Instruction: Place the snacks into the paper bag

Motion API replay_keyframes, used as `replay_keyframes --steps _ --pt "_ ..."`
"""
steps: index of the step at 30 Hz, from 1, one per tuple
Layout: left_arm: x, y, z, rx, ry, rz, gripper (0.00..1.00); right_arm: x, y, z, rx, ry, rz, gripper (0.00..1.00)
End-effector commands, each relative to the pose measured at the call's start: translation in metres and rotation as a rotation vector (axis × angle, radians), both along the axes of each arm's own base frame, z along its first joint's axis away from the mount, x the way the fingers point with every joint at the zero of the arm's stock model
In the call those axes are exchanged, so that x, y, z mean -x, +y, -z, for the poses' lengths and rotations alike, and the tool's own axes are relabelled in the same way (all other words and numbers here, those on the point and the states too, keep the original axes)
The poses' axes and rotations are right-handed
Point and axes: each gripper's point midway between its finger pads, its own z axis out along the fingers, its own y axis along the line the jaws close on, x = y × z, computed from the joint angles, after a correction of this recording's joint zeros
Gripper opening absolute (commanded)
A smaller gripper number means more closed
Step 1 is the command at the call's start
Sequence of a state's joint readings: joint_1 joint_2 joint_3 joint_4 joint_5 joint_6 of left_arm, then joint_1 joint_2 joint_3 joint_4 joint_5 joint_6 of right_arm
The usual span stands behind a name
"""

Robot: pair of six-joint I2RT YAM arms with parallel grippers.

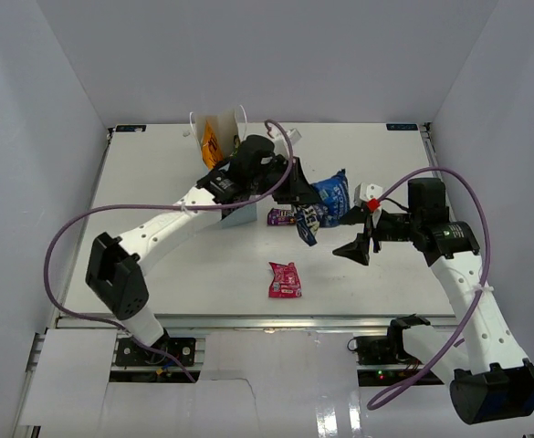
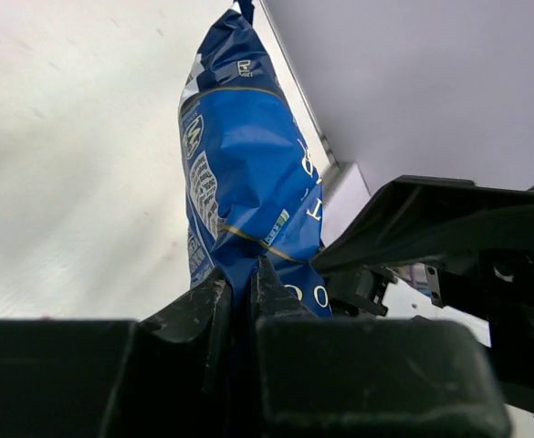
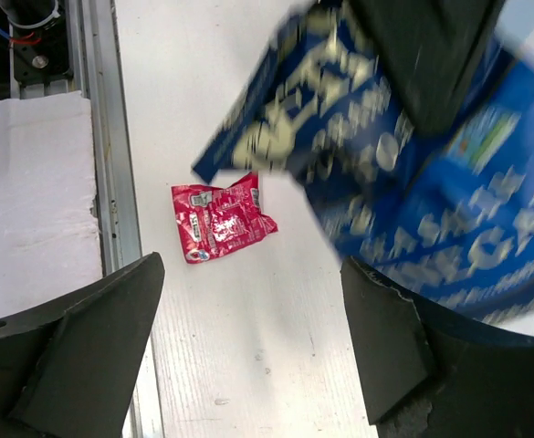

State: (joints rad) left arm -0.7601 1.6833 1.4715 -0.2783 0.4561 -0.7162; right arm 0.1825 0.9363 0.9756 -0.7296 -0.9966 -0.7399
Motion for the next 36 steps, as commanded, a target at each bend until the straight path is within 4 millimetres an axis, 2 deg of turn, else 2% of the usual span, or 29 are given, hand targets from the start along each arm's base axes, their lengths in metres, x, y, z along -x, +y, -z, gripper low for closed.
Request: replay_keyframes --steps 1,2,4,6,7,9,12,15,16,19,21,24,30,36 --pt "-0.018 0.052 -0.092 0.008 -0.258 -0.163 0.00 -0.005 -0.001 -0.025 -0.028 -0.076 0.012 0.84" --pt "-0.018 0.065 -0.118 0.022 -0.324 -0.194 0.00 -0.007 -0.003 -0.024 -0.028 -0.077 0.018 0.85" --pt "-0.025 0.087 -0.137 0.000 -0.376 -0.282 0.00 -0.009 -0.004 -0.021 -0.027 -0.070 0.025 0.86" --pt "-0.030 0.114 -0.169 0.017 -0.443 -0.364 0.00 -0.012 -0.005 -0.017 -0.028 -0.052 0.034 0.87" --pt "-0.038 0.131 -0.176 0.006 -0.460 -0.426 0.00 -0.013 -0.006 -0.016 -0.028 -0.047 0.038 0.87" --pt "-0.039 0.154 -0.202 0.012 -0.509 -0.500 0.00 -0.016 -0.008 -0.012 -0.024 -0.037 0.048 0.87" --pt "-0.052 0.195 -0.228 -0.025 -0.585 -0.681 0.00 -0.018 -0.010 -0.003 -0.016 -0.013 0.060 0.87" --pt "-0.066 0.229 -0.242 -0.075 -0.641 -0.853 0.00 -0.021 -0.012 0.008 -0.011 0.011 0.077 0.87" --pt "-0.071 0.240 -0.243 -0.100 -0.650 -0.910 0.00 -0.022 -0.013 0.011 -0.007 0.018 0.084 0.87" --pt "-0.086 0.252 -0.241 -0.161 -0.668 -0.980 0.00 -0.023 -0.015 0.017 0.000 0.029 0.097 0.88" --pt "-0.102 0.257 -0.227 -0.227 -0.647 -1.009 0.00 -0.024 -0.016 0.019 0.004 0.027 0.102 0.88" --pt "-0.117 0.264 -0.219 -0.276 -0.637 -1.031 0.00 -0.026 -0.018 0.020 0.008 0.026 0.115 0.88" --pt "-0.145 0.261 -0.193 -0.338 -0.602 -0.994 0.00 -0.028 -0.023 0.022 0.016 0.026 0.138 0.88" --pt "-0.148 0.256 -0.163 -0.386 -0.560 -0.940 0.00 -0.030 -0.026 0.025 0.018 0.032 0.152 0.88"
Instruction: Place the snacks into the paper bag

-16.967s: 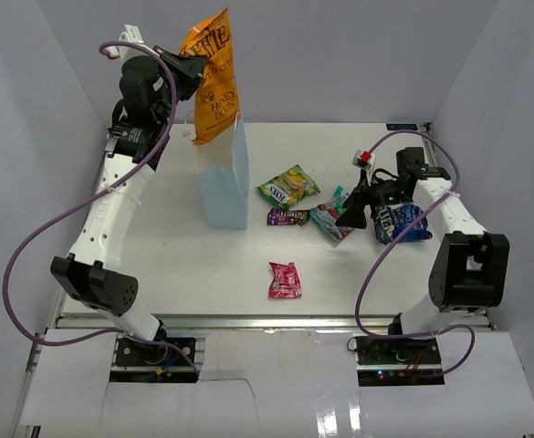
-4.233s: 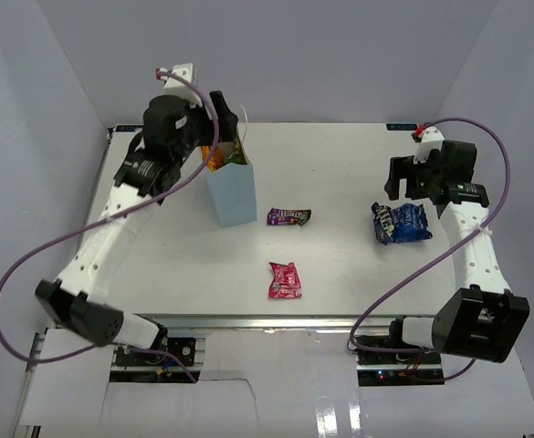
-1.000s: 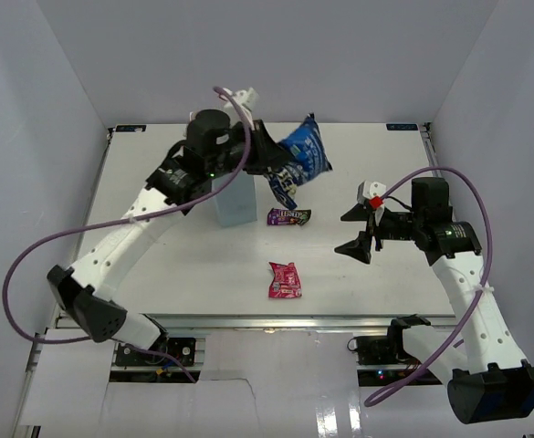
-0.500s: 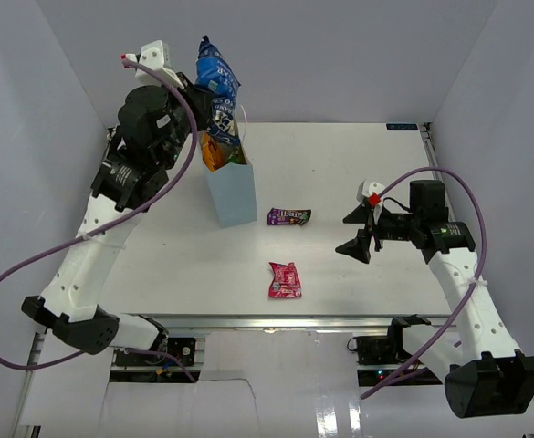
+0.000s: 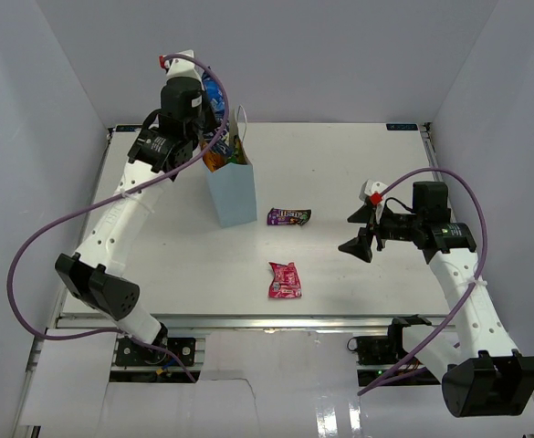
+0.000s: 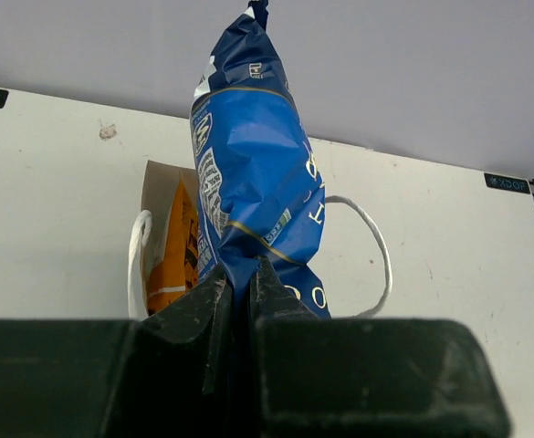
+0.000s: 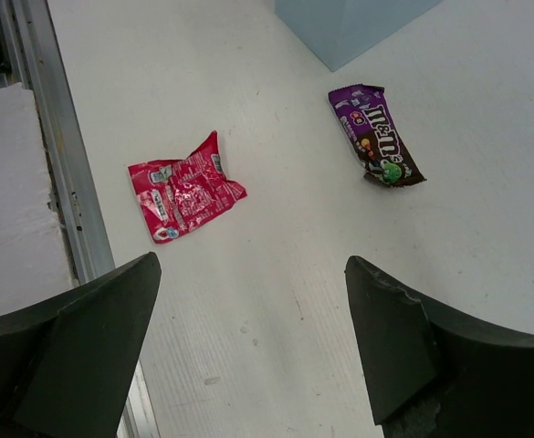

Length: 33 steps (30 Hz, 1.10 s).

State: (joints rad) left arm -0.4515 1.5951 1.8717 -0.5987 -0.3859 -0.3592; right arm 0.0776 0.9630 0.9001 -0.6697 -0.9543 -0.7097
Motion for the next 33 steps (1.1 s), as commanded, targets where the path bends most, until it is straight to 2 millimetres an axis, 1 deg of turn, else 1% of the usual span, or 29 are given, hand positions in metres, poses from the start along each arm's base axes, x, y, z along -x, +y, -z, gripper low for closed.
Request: replay_keyframes --steps 1,5,6,10,16,17,19,22,24,27,30,31,32,33 --pt "0.015 0.001 -0.022 0.022 -0.052 0.045 0.00 -0.005 -0.002 -0.003 -0.006 -0.029 0.009 0.88" --pt "0.016 -0.004 -0.006 0.014 -0.027 0.086 0.00 -0.007 -0.002 -0.003 -0.011 -0.028 0.011 0.88" --pt "0.016 -0.003 0.001 0.007 -0.014 0.090 0.00 -0.008 -0.002 -0.003 -0.013 -0.026 0.010 0.88" --pt "0.011 -0.001 0.014 -0.009 0.008 0.090 0.00 -0.010 -0.002 -0.003 -0.017 -0.027 0.008 0.88" --pt "-0.003 -0.002 0.015 0.001 0.009 0.127 0.00 -0.009 -0.002 -0.001 -0.021 -0.018 0.008 0.88" --pt "-0.005 -0.002 0.010 0.005 0.001 0.133 0.00 -0.008 -0.002 0.000 -0.022 -0.018 0.006 0.88" --pt "-0.008 -0.004 0.009 0.012 0.007 0.154 0.00 -0.008 -0.002 0.000 -0.023 -0.012 0.008 0.88" --pt "-0.011 -0.008 0.016 0.014 0.044 0.182 0.00 -0.008 -0.002 0.002 -0.024 -0.010 0.011 0.88" --pt "-0.010 -0.011 0.028 0.013 0.082 0.193 0.00 -0.008 -0.002 0.002 -0.026 -0.008 0.014 0.88" --pt "-0.009 -0.011 0.037 0.019 0.114 0.195 0.01 -0.009 -0.003 0.002 -0.026 -0.008 0.015 0.88" --pt "-0.009 -0.012 0.038 0.020 0.120 0.197 0.12 -0.009 -0.003 0.003 -0.028 -0.002 0.016 0.88" --pt "-0.009 -0.012 0.038 0.020 0.120 0.197 0.25 -0.010 -0.003 0.003 -0.029 -0.004 0.018 0.88" --pt "-0.009 -0.012 0.039 0.019 0.128 0.196 0.35 -0.010 -0.003 0.002 -0.030 -0.005 0.016 0.88" --pt "-0.010 -0.012 0.035 0.020 0.122 0.194 0.44 -0.010 -0.003 0.002 -0.030 -0.005 0.014 0.88"
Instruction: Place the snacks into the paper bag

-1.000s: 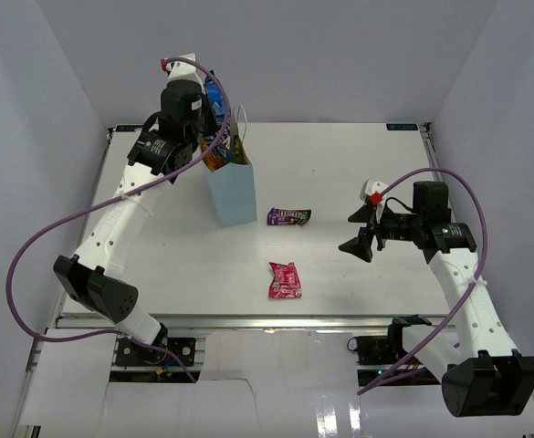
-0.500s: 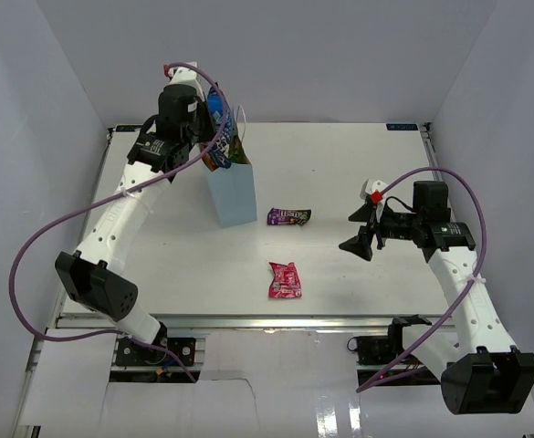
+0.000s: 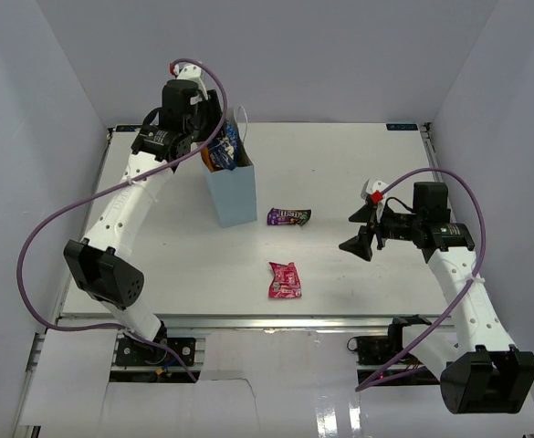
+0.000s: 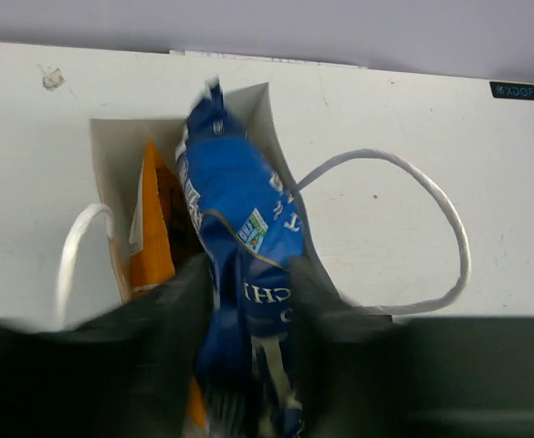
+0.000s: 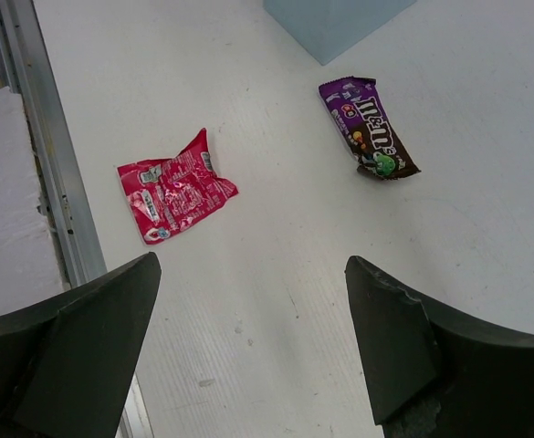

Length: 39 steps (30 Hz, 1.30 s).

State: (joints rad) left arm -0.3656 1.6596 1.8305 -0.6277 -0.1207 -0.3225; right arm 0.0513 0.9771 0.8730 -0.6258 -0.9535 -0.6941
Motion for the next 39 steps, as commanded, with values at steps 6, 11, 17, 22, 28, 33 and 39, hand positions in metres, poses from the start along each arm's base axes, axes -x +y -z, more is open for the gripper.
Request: replay_keyframes --steps 6,11,17,22,28,33,39 --pt "0.008 -0.001 -0.035 0.040 -0.039 0.016 0.80 -0.007 0.003 -0.006 -0.031 -0.020 -0.013 0.88" --pt "0.011 -0.001 -0.051 0.046 -0.065 0.024 0.82 -0.014 0.004 -0.004 -0.053 0.008 0.019 0.88" --pt "0.023 0.018 -0.078 0.032 -0.116 -0.044 0.70 -0.022 0.006 -0.009 -0.057 0.009 0.011 0.88" --pt "0.037 0.035 -0.094 0.023 -0.133 -0.109 0.59 -0.026 0.006 -0.006 -0.061 0.023 0.015 0.88" --pt "0.056 0.017 -0.071 0.092 0.001 -0.033 0.41 -0.031 0.005 -0.004 -0.056 0.028 0.025 0.88" --pt "0.062 0.010 -0.046 0.094 0.093 -0.021 0.30 -0.035 0.004 -0.004 -0.051 0.025 0.031 0.88" --pt "0.056 0.007 -0.018 0.064 0.172 -0.031 0.29 -0.036 0.004 -0.002 -0.048 0.027 0.034 0.88"
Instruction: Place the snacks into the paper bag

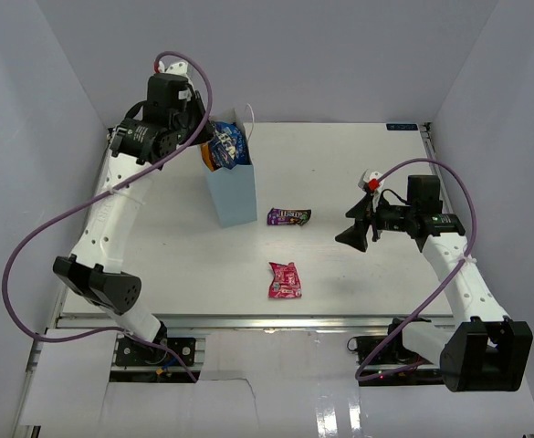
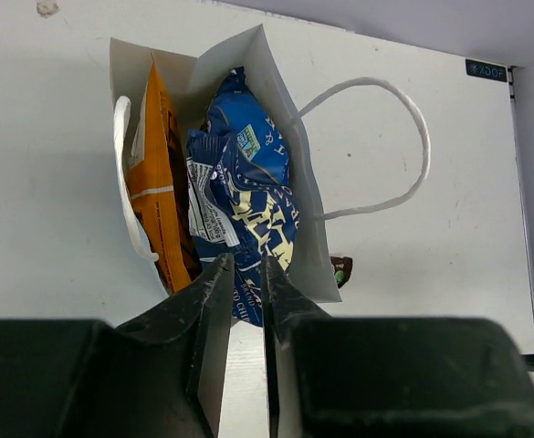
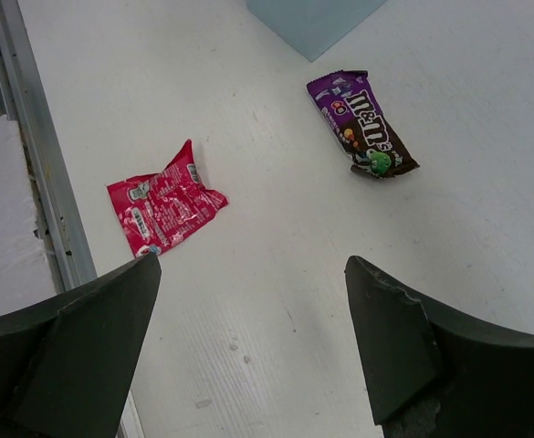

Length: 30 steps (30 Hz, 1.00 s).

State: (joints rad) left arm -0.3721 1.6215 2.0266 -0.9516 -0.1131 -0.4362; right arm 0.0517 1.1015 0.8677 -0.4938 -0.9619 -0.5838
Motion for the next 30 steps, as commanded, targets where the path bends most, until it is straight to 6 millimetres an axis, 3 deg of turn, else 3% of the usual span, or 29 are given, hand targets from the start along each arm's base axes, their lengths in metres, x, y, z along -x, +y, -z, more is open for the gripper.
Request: replay_keyframes --steps 1,5,20,30 --pt "0.003 -0.004 0.020 -0.008 0.072 0.009 0.29 -0.011 0.000 -0.018 -0.004 -0.070 0.005 0.88" --pt "-0.009 -0.013 0.043 -0.017 0.128 0.023 0.32 -0.013 -0.002 -0.018 0.003 -0.074 0.012 0.88" --pt "-0.051 -0.028 0.064 -0.045 0.136 0.029 0.42 -0.012 -0.001 -0.021 0.001 -0.082 0.012 0.88" --pt "-0.046 -0.018 0.123 -0.135 0.251 0.018 0.46 -0.008 0.000 -0.018 -0.007 -0.074 0.006 0.88"
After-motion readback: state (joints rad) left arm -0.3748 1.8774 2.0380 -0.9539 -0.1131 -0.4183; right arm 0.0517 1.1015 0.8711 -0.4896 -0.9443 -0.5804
